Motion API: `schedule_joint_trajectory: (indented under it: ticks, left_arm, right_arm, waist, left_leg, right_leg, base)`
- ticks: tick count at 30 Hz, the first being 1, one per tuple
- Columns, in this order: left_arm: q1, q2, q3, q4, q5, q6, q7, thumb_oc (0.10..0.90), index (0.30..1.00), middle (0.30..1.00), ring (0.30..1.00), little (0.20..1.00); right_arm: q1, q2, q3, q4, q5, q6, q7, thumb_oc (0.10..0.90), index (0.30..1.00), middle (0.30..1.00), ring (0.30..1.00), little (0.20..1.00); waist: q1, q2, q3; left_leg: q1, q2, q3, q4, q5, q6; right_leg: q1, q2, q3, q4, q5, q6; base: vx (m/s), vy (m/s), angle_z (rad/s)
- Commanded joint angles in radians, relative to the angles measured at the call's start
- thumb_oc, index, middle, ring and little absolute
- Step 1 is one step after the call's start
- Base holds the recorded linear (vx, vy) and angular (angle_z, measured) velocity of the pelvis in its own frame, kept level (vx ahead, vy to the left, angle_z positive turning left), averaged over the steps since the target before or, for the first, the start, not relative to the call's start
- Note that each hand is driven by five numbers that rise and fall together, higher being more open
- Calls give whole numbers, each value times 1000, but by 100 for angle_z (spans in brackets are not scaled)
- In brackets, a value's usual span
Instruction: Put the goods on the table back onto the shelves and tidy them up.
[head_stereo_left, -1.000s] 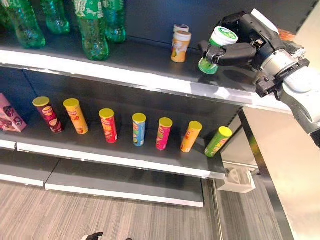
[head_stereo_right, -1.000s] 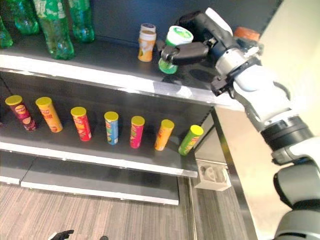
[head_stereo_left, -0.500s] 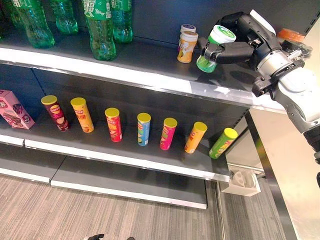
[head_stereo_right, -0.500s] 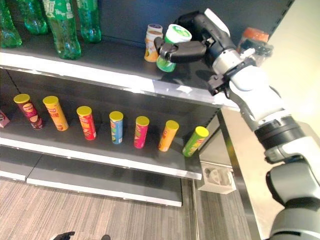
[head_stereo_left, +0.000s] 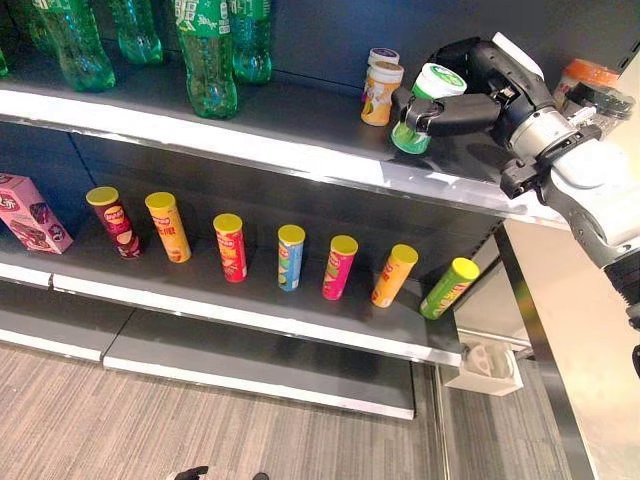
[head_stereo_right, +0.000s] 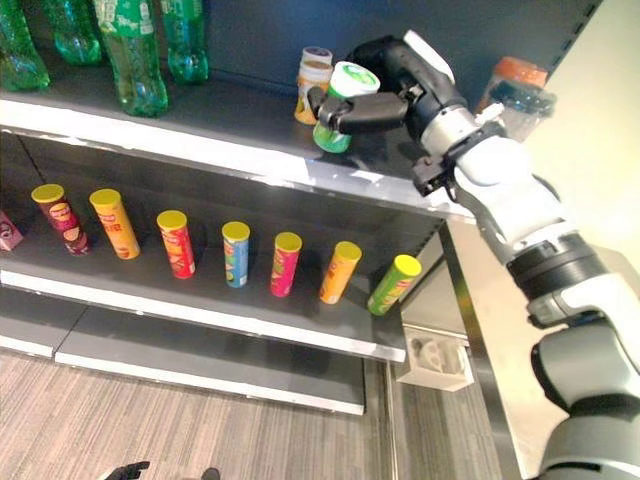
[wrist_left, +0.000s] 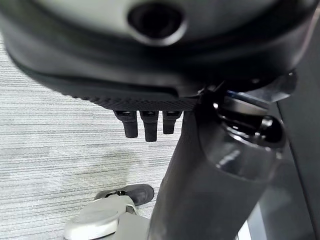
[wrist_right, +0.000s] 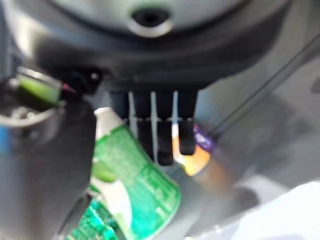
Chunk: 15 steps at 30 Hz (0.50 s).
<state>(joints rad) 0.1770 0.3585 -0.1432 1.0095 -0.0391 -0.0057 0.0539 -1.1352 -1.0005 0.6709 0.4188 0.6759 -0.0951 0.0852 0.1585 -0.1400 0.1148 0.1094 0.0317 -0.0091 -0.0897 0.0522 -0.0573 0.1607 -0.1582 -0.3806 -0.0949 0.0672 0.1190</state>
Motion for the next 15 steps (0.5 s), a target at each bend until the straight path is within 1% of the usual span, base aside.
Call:
schedule_joint_trajectory:
  ticks: [1, 7, 15]
  left_arm:
    - [-38, 52, -38, 5, -20, -43, 9, 800, 900, 900, 900, 900]
    - [-32, 52, -32, 7, -22, -42, 8, 800, 900, 900, 900, 900]
    - [-40, 51, -25, 12, -44, -43, 15, 800, 900, 900, 900, 900]
  right_arm:
    - [-171, -27, 8, 34, -2, -54, -21, 400, 300, 300, 300, 300]
    - [-174, -20, 14, 43, -10, -50, -19, 400, 300, 300, 300, 300]
    - [-187, 17, 24, 73, -33, -45, -23, 400, 300, 300, 300, 300]
  waist:
    - [44, -39, -45]
    - [48, -45, -43]
    - [52, -51, -37]
  left_leg:
    - [-29, 39, 26, 18, -73, -42]
    - [-28, 36, 25, 17, -77, -40]
    - [-29, 34, 27, 17, -78, -38]
  right_leg:
    - [-20, -97, -43, 64, -35, 77]
    - [-21, -99, -45, 65, -33, 79]
    - [-26, -103, -41, 69, -32, 79]
  base:
    - [0, 0, 0]
    - [0, 0, 0]
    - [0, 0, 0]
